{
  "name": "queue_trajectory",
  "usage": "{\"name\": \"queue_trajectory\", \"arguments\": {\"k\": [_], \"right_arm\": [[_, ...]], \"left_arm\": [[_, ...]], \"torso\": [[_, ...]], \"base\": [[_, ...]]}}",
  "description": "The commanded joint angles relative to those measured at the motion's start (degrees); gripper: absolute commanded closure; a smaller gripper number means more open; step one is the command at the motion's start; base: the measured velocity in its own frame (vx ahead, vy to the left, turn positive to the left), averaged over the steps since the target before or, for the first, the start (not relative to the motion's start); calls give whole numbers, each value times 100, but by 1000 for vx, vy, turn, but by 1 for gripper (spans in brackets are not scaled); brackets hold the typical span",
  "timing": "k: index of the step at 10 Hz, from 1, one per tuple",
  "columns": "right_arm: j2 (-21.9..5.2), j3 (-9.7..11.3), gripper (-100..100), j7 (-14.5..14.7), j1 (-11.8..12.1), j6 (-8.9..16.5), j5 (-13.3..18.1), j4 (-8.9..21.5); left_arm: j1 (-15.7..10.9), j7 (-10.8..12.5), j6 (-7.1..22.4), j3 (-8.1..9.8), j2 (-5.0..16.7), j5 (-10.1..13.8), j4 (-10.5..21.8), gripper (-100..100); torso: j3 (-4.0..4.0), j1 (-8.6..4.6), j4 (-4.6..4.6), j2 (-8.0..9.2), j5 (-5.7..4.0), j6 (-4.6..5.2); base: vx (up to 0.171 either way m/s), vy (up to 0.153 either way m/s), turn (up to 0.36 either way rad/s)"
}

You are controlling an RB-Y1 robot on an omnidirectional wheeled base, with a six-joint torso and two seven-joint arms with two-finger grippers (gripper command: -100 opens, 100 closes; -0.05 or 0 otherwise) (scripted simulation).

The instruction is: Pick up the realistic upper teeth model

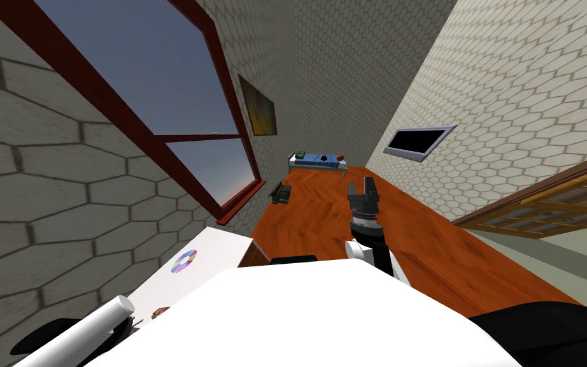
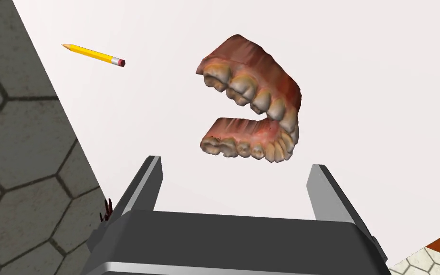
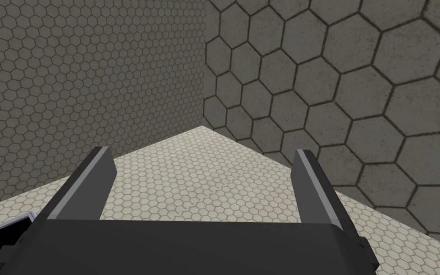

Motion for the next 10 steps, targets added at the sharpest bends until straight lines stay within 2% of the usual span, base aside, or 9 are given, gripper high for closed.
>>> {"name": "queue_trajectory", "arguments": {"k": [1, 3, 4, 5, 6, 9, 10], "right_arm": [[0, 0, 0, 0, 0, 0, 0, 0], [0, 0, 0, 0, 0, 0, 0, 0], [0, 0, 0, 0, 0, 0, 0, 0], [1, 0, 0, 0, 0, 0, 0, 0], [1, 0, 0, 0, 0, 0, 0, 0], [0, 0, 0, 0, 0, 0, 0, 0], [1, 0, 0, 0, 0, 0, 0, 0]], "left_arm": [[80, -23, 257, 110, -106, 52, 33, -100], [114, -31, 433, 171, -223, 85, 162, -100], [128, -23, 337, 139, -253, 60, 70, -100], [133, -27, 360, 143, -264, 64, 71, 0], [114, -5, 151, 67, -266, 37, 271, -100], [91, 23, -107, -28, -270, 2, 523, -100], [101, 14, -29, -4, -276, 12, 449, -100]], "torso": [[0, 0, 0, 0, 0, 0], [1, -6, 0, 2, 0, -2], [4, -9, 1, 8, -1, -2], [10, -15, 3, 18, -3, -2], [14, -21, 5, 25, -4, -2], [16, -14, 6, 29, -3, -3], [16, -15, 6, 29, -3, -3]], "base": [[83, 52, -102], [63, 40, -76], [20, 16, -13], [0, 0, 0], [5, 21, 60], [3, 23, 37], [0, 0, 0]]}}
